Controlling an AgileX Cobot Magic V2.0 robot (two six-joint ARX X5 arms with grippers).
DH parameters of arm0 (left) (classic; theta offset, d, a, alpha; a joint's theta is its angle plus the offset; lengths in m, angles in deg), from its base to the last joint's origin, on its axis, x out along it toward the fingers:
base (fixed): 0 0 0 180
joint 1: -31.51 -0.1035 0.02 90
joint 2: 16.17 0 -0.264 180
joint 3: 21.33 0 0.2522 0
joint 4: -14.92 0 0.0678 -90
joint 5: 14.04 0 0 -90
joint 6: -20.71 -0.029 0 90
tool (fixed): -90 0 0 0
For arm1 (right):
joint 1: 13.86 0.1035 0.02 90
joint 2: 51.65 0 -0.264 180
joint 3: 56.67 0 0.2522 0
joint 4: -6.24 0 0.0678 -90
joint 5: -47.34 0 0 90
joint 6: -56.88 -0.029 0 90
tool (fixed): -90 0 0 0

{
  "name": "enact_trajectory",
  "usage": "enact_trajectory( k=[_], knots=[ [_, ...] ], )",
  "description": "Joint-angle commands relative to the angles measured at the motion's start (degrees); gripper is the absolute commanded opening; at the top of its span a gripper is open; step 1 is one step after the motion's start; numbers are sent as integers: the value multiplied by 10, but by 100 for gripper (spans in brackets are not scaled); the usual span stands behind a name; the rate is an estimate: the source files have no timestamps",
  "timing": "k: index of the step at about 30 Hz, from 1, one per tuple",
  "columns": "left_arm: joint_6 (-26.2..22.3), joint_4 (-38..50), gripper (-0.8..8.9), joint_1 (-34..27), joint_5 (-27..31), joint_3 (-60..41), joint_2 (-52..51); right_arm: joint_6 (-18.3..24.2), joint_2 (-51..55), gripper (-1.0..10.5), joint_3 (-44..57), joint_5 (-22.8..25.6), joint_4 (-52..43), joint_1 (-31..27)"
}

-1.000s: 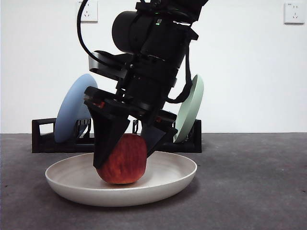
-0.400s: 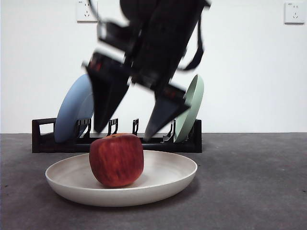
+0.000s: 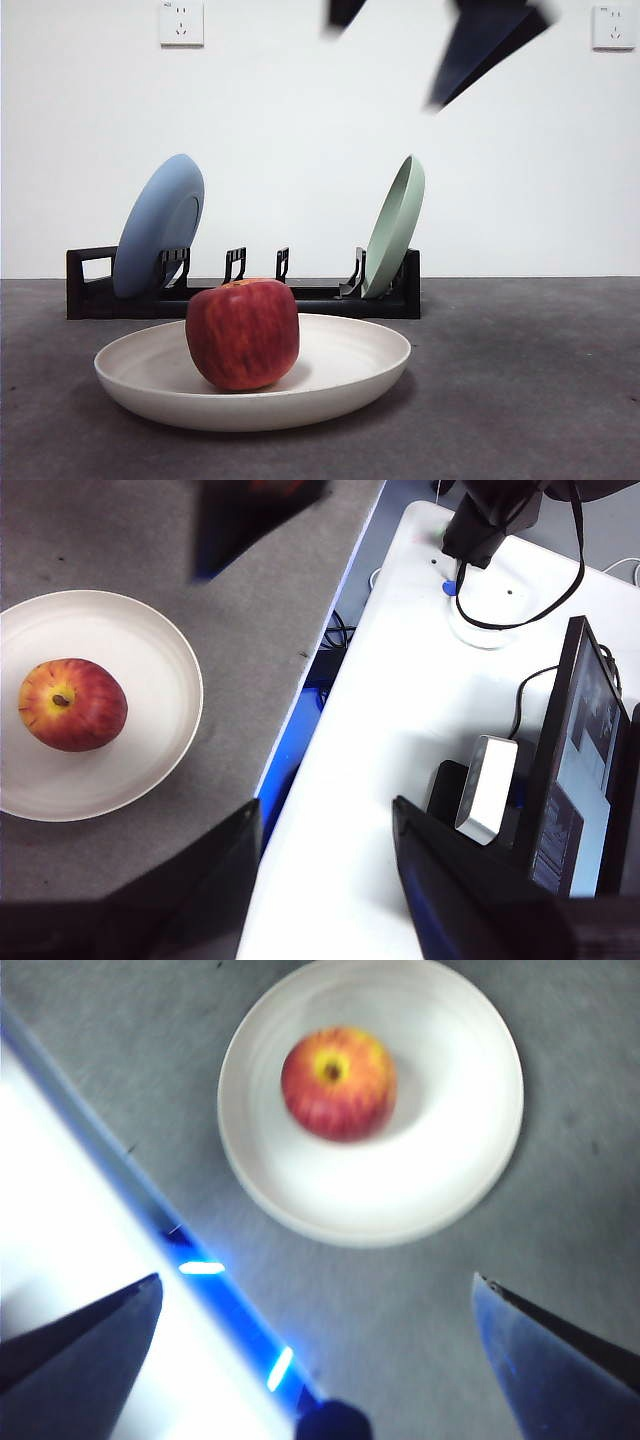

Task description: Take the yellow plate from the plate rack,put the plate on the table,take the apple from the table,put the apple in the plate

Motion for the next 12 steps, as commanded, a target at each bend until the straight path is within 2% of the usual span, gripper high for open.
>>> enact_trajectory(
  k=[1, 6, 9, 12],
  knots=[
    [-7, 4, 220, -1, -2, 0, 0, -16, 43, 531, 5, 2, 34, 2],
    [-7, 4, 220, -1, -2, 0, 0, -43, 119, 506, 5, 2, 99, 2],
    [-7, 3, 220, -1, -2, 0, 0, -50, 151, 377, 5, 2, 145, 2],
    [-7, 3, 220, -1, -2, 0, 0, -64, 179, 261, 6, -1, 150, 3]
  ],
)
